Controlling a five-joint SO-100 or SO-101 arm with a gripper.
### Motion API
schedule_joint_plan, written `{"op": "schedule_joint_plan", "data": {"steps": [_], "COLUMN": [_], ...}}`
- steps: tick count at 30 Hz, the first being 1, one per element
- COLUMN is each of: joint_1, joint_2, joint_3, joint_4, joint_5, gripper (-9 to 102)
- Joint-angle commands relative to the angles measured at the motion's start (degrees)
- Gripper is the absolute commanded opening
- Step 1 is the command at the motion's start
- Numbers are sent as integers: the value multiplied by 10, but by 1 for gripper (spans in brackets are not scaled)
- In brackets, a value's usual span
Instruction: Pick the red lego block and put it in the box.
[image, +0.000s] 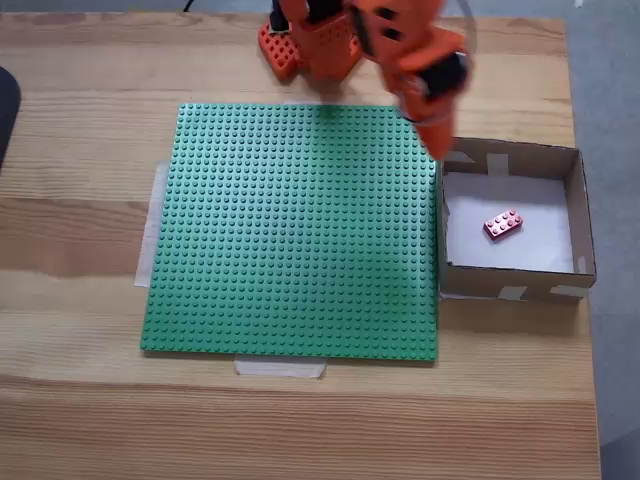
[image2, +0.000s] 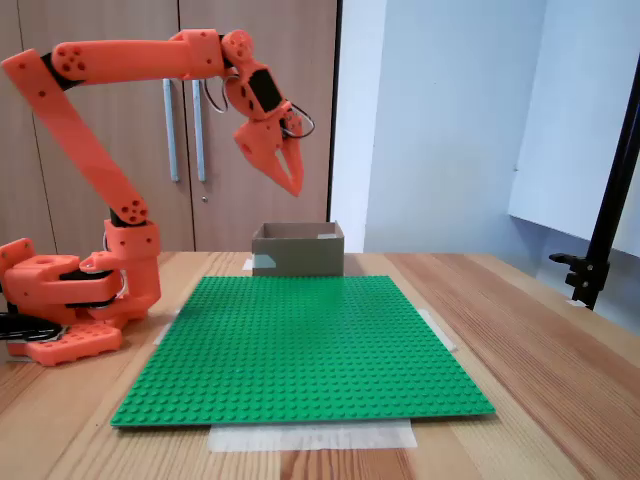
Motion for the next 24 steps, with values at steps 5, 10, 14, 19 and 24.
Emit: {"op": "schedule_joint_plan", "data": {"steps": [5, 10, 14, 19, 24], "joint_1": [148, 266, 294, 296, 313], "joint_2": [196, 253, 308, 374, 408], "joint_3": [143, 240, 296, 349, 389], "joint_4": [-60, -140, -161, -149, -137], "joint_5": [-36, -42, -29, -18, -14], "gripper": [-1, -1, -1, -1, -1]}}
